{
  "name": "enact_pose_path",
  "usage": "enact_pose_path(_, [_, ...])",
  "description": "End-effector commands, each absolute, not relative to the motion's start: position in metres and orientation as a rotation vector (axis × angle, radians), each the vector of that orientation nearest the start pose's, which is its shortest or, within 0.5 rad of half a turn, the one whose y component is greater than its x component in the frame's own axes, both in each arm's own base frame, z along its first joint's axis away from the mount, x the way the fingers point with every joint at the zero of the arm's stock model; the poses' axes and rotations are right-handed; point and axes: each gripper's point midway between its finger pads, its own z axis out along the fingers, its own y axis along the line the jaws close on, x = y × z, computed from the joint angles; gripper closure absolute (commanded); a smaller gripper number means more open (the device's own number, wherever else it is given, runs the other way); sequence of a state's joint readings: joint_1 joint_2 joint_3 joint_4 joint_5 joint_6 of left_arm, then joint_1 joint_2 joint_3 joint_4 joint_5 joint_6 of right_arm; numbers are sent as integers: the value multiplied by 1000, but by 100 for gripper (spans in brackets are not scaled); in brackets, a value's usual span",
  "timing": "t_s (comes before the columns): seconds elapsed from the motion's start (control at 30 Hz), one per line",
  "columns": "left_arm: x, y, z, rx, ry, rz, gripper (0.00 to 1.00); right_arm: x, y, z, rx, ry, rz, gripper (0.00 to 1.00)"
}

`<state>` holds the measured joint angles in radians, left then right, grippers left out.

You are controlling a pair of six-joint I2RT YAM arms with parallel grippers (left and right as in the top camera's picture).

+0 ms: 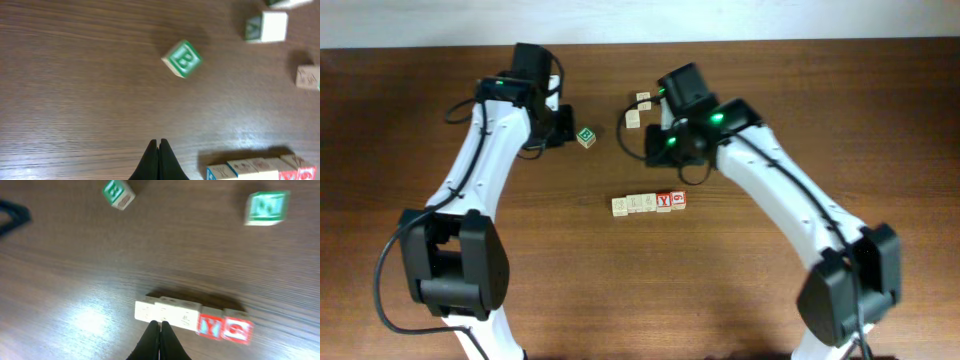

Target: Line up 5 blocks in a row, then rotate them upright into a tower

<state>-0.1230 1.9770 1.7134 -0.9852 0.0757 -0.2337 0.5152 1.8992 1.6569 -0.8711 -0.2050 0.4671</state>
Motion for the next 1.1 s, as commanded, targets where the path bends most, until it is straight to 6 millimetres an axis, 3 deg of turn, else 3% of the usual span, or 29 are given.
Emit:
enact_pose_path(0.0, [454,-41,120,-270,2814,-155,100,383,282,121,-180,2810,545,96])
enact_pose_path(0.27, [455,-17,120,-390,2802,-150,100,374,296,61,-228,2917,456,95])
enact_pose_path(0.47, [455,-17,120,-391,2802,-150,100,374,299,39,-238,2935,428,96])
enact_pose_path(0.77, [455,-17,120,-390,2802,-150,100,375,295,19,-234,2953,358,95])
enact_pose_path(1.07, [455,-17,120,-390,2802,-150,100,367,298,16,-256,2973,346,96])
